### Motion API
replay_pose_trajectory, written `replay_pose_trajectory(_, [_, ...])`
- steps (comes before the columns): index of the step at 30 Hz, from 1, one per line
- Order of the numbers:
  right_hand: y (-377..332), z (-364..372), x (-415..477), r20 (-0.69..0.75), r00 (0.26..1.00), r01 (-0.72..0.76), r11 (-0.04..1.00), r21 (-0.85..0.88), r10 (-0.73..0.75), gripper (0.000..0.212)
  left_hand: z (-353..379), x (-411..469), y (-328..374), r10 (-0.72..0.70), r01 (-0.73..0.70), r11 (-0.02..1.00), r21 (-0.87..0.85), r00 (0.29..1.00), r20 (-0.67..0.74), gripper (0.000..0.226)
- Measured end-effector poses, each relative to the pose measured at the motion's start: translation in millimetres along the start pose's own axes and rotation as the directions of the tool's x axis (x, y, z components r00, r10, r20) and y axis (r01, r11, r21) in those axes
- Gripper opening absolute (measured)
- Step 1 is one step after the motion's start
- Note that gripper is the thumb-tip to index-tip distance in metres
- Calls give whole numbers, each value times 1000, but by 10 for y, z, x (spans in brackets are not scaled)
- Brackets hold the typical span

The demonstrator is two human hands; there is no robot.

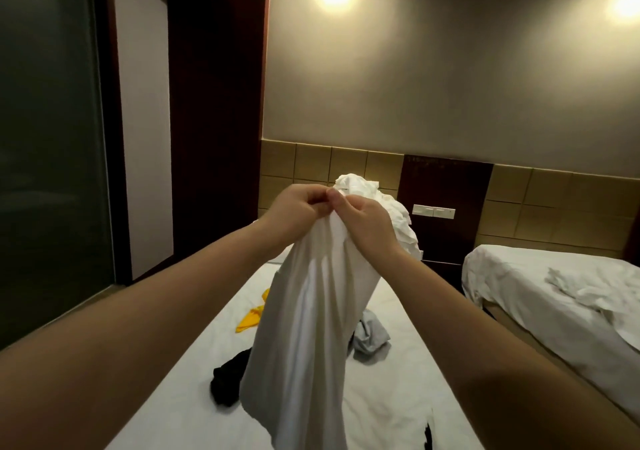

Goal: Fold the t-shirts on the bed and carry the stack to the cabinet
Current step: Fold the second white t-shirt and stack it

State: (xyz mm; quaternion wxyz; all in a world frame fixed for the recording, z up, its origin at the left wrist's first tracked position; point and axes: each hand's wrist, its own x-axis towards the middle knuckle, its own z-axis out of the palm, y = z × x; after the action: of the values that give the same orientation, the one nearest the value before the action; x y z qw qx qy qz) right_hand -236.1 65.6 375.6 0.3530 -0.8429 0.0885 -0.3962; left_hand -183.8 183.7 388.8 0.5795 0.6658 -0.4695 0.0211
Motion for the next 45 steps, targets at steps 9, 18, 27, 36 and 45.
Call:
replay_pose_trajectory(9, [-108, -269, 189, 187, 974, 154, 977, -148, -125, 23, -70, 75, -1, 28, -24, 986, 165, 999, -22, 9])
replay_pose_trajectory(18, [-560, -803, 592, 269, 943, 304, 838, -453, -196, 26, -143, 116, 118, -61, 68, 996, -53, 989, 133, 16])
replay_pose_trajectory(27, [-536, -1031, 653, 216, 951, 307, 774, -554, -222, 37, -6, 48, -31, -172, 166, 985, 49, 962, 213, 5])
replay_pose_trajectory(36, [-484, -1108, 661, 149, 960, 280, 778, -562, -237, 37, 128, 51, -142, 47, -21, 975, 221, 992, -115, 16])
replay_pose_trajectory(45, [-407, -1089, 622, 176, 965, 259, 794, -551, -193, 33, 147, -54, -145, 286, -185, 891, 414, 938, -195, 26])
